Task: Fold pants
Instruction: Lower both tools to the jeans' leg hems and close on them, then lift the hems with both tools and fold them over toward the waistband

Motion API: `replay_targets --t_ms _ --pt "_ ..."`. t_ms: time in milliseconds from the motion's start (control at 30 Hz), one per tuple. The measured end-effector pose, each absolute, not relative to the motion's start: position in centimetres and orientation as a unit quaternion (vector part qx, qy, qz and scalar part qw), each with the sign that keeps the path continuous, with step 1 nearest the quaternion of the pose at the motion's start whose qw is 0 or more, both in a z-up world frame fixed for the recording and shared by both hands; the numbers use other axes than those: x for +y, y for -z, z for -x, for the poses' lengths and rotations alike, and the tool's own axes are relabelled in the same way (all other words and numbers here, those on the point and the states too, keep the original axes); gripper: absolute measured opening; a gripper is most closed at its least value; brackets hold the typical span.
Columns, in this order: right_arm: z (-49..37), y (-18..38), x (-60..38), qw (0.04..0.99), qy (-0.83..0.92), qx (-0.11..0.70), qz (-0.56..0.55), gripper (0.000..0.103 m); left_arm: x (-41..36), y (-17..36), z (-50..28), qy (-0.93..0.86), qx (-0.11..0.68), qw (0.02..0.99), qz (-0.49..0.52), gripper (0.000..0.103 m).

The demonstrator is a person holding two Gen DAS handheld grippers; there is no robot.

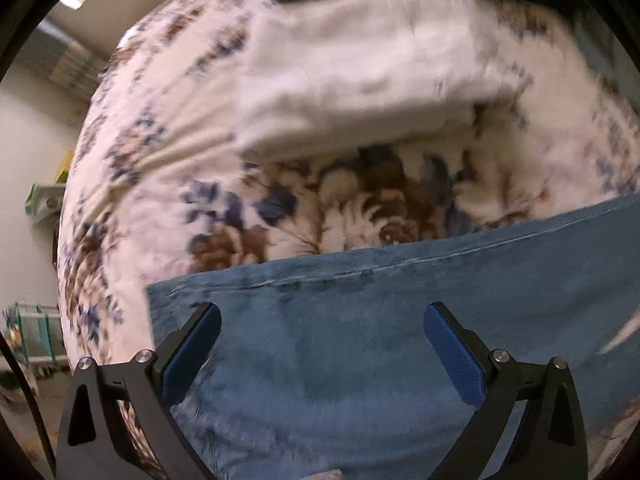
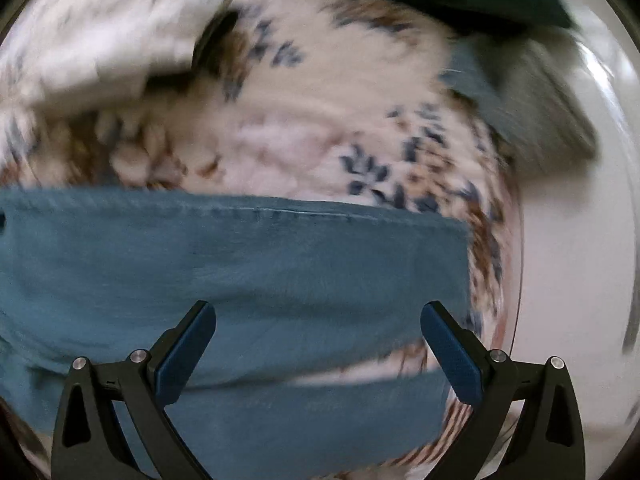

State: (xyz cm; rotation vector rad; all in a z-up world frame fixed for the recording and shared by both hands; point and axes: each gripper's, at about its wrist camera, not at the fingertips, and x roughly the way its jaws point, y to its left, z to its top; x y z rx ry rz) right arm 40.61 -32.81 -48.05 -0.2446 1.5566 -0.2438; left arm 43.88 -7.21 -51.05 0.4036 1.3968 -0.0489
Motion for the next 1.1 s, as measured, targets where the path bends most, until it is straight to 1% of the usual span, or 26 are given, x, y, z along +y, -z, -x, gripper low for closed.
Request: replay_targets --t_ms 67,167,233,500,600,633,667,700,733,767,800,833,867,900,933,1000,1100 --pt "-42.3 52.9 -32.9 0.669 0.079 0.723 0.154 0.103 -8.0 54.0 -44.8 0.032 0.647 0.732 -0.209 0.103" --pt "-43.9 58.1 -33.1 0.635 0.049 0.742 0.207 0.103 -9.4 57.3 -46.0 0.046 0.657 0.714 -0.238 0.103" --pt "-44.4 60.2 -33.8 0.616 0.037 0.749 0.239 0.103 -9.9 58.5 -46.6 0.05 0.66 0.707 -0.249 0.103" --pt "-46.3 63.6 -35.5 0.579 -0.042 0.77 0.264 0.103 -11.9 61.4 -47.6 0.081 0.663 0.68 -0.301 0.103" --pt "-47.0 65.2 -35.1 0.561 -0.082 0.774 0.282 0.103 -12.1 61.7 -48.4 0.09 0.674 0.671 -0.297 0.103" --pt "-47.0 65.4 -34.9 0.558 -0.088 0.774 0.286 0.102 -12.0 61.7 -48.7 0.095 0.679 0.668 -0.289 0.101" --pt "-47.1 65.5 -34.7 0.556 -0.098 0.773 0.29 0.098 -11.8 61.7 -49.0 0.105 0.688 0.663 -0.275 0.097" --pt "-47.2 65.4 -34.4 0.554 -0.11 0.773 0.288 0.088 -11.7 61.6 -49.1 0.127 0.697 0.658 -0.254 0.08" --pt "-47.2 65.3 -34.3 0.553 -0.119 0.775 0.283 0.077 -11.9 61.6 -49.6 0.139 0.7 0.656 -0.246 0.066" --pt "-47.1 65.0 -34.2 0.552 -0.127 0.778 0.272 0.07 -12.2 61.3 -49.5 0.16 0.698 0.653 -0.245 0.058" --pt "-47.0 64.7 -34.2 0.553 -0.134 0.78 0.262 0.057 -12.4 60.9 -49.3 0.177 0.695 0.651 -0.247 0.042" --pt "-47.0 64.4 -34.3 0.557 -0.137 0.779 0.254 0.043 -12.7 60.6 -49.1 0.191 0.693 0.649 -0.249 0.03" --pt "-46.9 64.0 -34.5 0.564 -0.136 0.777 0.245 0.037 -13.0 60.4 -48.9 0.199 0.691 0.649 -0.25 0.025" --pt "-46.9 63.5 -34.8 0.571 -0.133 0.775 0.235 0.023 -13.1 60.1 -48.8 0.202 0.689 0.65 -0.25 0.016" --pt "-47.0 63.0 -35.2 0.578 -0.126 0.773 0.229 0.013 -13.1 59.7 -48.8 0.201 0.685 0.655 -0.249 0.012" --pt "-46.9 61.8 -35.8 0.595 -0.113 0.765 0.219 0.008 -12.9 58.7 -48.8 0.194 0.68 0.665 -0.239 0.008" --pt "-46.4 59.6 -37.0 0.62 -0.104 0.752 0.2 0.008 -12.0 57.0 -47.9 0.184 0.673 0.685 -0.21 0.005"
